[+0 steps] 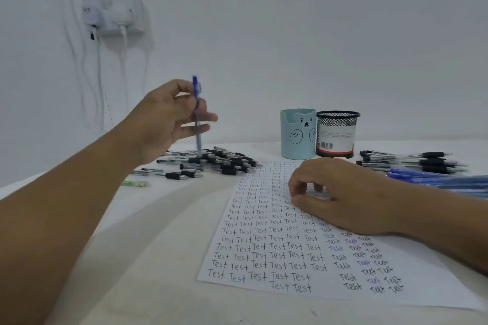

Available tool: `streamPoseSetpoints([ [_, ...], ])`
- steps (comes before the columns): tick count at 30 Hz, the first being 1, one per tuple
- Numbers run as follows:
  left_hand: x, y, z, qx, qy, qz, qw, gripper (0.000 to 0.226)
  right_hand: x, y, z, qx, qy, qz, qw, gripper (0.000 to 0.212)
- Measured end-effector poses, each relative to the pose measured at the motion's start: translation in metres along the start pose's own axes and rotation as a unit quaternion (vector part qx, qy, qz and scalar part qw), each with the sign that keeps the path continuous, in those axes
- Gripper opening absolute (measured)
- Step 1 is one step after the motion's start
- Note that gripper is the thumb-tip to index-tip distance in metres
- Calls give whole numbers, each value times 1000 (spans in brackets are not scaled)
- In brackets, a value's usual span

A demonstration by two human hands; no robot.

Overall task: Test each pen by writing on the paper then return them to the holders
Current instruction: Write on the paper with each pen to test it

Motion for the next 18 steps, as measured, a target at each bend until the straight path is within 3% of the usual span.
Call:
streamPoseSetpoints([
  [3, -8, -2, 21, -29, 275, -60, 959, 23, 0, 0, 0, -5, -7, 0, 1000, 14],
  [6, -22, 3, 41, -15, 422, -120, 898, 31, 0, 0, -2, -12, -14, 1, 1000, 13],
  [8, -30, 5, 50, 4, 447, -135, 884, 41, 1, 2, -3, -17, -22, 5, 1000, 13],
  [12, -35, 9, 66, 20, 438, -140, 888, 24, 6, 5, -6, -15, -35, 28, 999, 14],
  [15, -36, 14, 73, 20, 442, -137, 886, 29, 10, 7, -10, -3, -83, 53, 995, 24],
  [18, -36, 20, 85, -4, 452, -136, 882, 23, 12, 11, -18, 61, -105, 66, 990, 38],
])
Point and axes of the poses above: each hand's wrist, its own y-axis away from the middle knuckle, its own z-axis out of the palm, x = y × z, the point moved 5 cm from there along -y, towards the middle knuckle, and after that the axes turned 8 degrees about -z, right-handed, at the moved point
